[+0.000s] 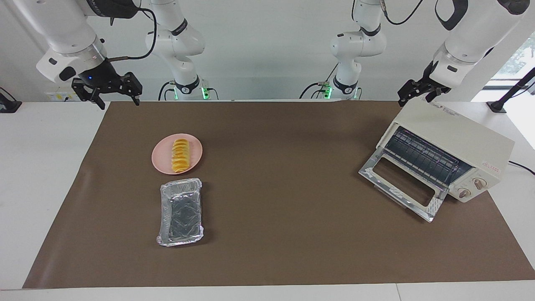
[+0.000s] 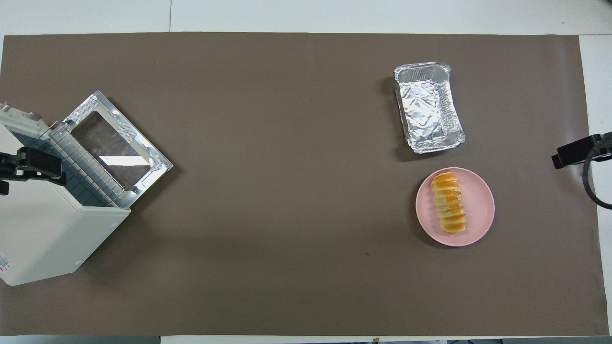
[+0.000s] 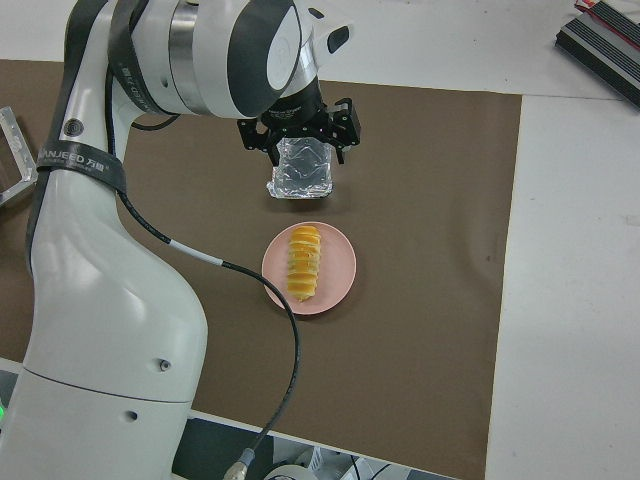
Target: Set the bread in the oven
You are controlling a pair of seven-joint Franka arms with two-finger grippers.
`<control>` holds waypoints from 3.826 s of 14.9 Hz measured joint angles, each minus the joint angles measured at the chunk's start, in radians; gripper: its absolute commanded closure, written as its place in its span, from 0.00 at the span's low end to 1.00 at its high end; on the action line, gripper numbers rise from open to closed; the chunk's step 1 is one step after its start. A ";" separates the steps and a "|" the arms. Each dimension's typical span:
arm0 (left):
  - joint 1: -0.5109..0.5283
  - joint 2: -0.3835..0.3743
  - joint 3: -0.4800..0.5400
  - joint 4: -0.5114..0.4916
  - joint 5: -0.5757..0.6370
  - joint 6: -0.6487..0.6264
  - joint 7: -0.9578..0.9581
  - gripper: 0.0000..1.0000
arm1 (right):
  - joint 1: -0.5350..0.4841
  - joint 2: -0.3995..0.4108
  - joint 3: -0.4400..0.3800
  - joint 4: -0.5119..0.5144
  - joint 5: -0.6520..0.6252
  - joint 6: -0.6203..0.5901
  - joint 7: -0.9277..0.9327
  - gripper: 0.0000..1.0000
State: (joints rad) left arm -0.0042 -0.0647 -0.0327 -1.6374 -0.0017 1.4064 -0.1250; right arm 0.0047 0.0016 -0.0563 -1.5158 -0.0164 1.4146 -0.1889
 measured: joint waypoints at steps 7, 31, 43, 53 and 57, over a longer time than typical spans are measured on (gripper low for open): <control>0.000 0.000 0.000 0.000 0.000 0.000 0.000 0.00 | 0.000 -0.002 -0.001 -0.009 0.000 0.000 0.000 0.00; 0.000 0.000 0.000 0.000 0.000 0.000 0.000 0.00 | 0.158 0.003 0.020 -0.842 0.000 1.000 -0.267 0.00; 0.000 0.000 0.000 0.000 0.000 0.000 0.000 0.00 | 0.114 0.060 0.015 -0.863 0.001 1.047 -0.270 0.98; 0.000 0.000 0.000 0.000 0.000 0.000 0.000 0.00 | 0.120 0.056 0.017 -0.806 0.007 0.919 -0.188 1.00; 0.000 0.000 0.000 0.000 0.000 0.000 0.000 0.00 | 0.120 0.055 0.017 -0.641 0.007 0.714 -0.188 1.00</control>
State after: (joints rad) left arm -0.0042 -0.0647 -0.0327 -1.6374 -0.0017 1.4064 -0.1250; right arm 0.1245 0.0564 -0.0396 -2.1570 -0.0089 2.1290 -0.3765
